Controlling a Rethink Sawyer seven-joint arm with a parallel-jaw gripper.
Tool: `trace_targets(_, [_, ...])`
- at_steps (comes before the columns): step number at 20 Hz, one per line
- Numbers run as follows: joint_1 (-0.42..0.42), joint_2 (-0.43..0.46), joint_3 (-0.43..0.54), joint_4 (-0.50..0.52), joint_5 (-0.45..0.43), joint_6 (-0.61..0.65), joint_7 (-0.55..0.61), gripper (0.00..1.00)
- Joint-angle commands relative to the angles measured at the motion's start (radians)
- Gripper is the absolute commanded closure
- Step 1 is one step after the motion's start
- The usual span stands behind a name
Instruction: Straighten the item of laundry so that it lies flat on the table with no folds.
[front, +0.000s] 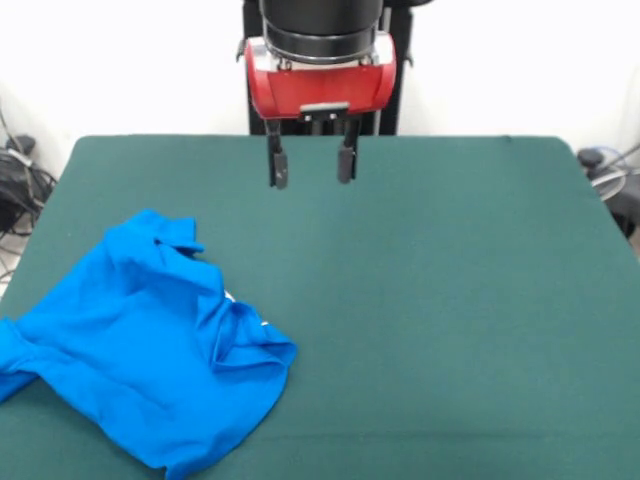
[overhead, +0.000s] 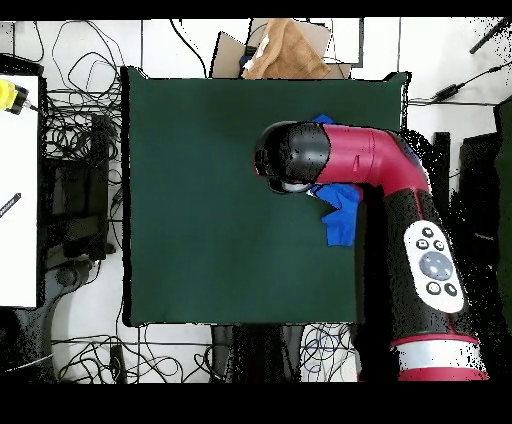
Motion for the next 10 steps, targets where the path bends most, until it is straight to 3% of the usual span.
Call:
trace_targets(1, [-0.022,0.055,-0.012,0.049,-0.033,-0.111,0.062,0.0])
trace_targets(5, [-0.099,0.148,0.027,0.069,-0.081,-0.266,-0.026,0.0])
trace_targets(10, [-0.177,0.225,0.076,0.08,-0.115,-0.372,-0.096,0.0])
